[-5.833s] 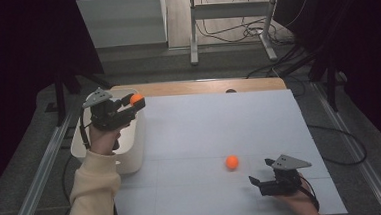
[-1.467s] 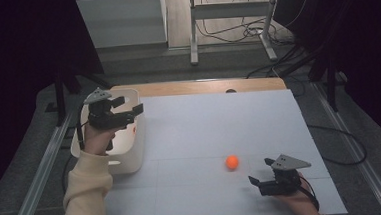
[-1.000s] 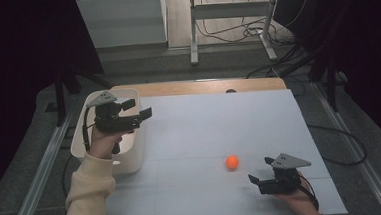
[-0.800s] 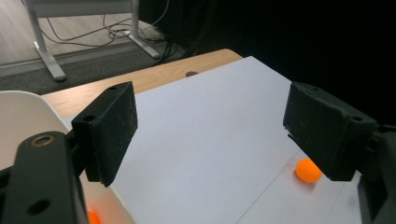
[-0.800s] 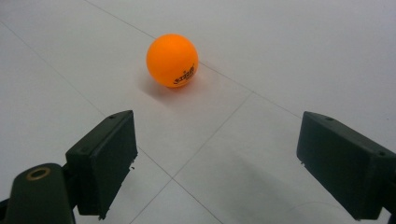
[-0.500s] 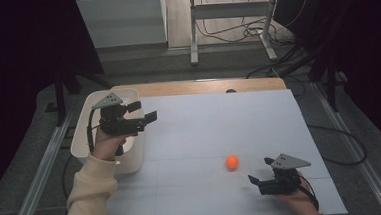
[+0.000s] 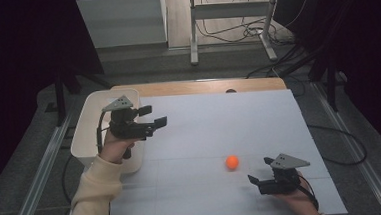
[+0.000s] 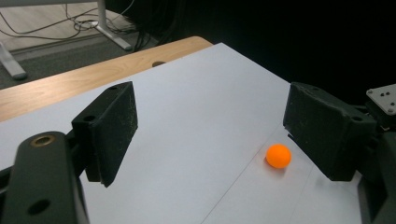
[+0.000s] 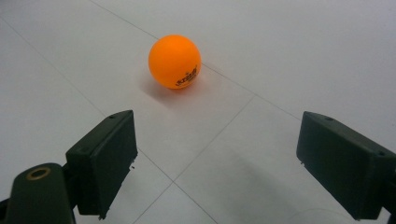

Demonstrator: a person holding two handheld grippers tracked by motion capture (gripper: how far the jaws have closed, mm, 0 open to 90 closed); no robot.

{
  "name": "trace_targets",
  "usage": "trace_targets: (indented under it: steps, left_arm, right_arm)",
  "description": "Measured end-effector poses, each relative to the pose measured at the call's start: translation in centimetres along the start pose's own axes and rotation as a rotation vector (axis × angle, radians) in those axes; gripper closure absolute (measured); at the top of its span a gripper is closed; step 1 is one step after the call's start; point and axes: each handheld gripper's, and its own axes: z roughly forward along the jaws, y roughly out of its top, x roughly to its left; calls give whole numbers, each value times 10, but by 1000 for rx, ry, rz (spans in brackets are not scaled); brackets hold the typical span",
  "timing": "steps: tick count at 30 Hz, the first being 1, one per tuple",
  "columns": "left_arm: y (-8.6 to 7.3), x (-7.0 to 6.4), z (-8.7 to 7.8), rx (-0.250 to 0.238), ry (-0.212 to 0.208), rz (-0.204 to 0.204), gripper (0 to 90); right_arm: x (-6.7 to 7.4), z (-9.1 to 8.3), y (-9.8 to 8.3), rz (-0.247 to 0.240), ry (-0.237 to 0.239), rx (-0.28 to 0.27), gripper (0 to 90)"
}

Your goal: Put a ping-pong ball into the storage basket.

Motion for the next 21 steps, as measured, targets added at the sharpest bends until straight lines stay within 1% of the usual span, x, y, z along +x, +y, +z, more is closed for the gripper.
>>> trace_targets:
  steps: [1, 5, 17, 21]
  left_arm:
    - [0, -2, 3, 10, -3, 5, 185]
    - [-1, -4, 8, 25, -9, 13, 185]
    - [-4, -19, 18, 51, -30, 46, 185]
    - [-4, -21, 21, 57, -34, 54, 185]
  right_arm:
    - [0, 0, 0, -1, 1, -2, 128]
    - [0, 0, 0, 2, 3, -3, 128]
    - [0, 1, 1, -2, 3, 3, 127]
    - [0, 1, 1, 0, 0, 3, 128]
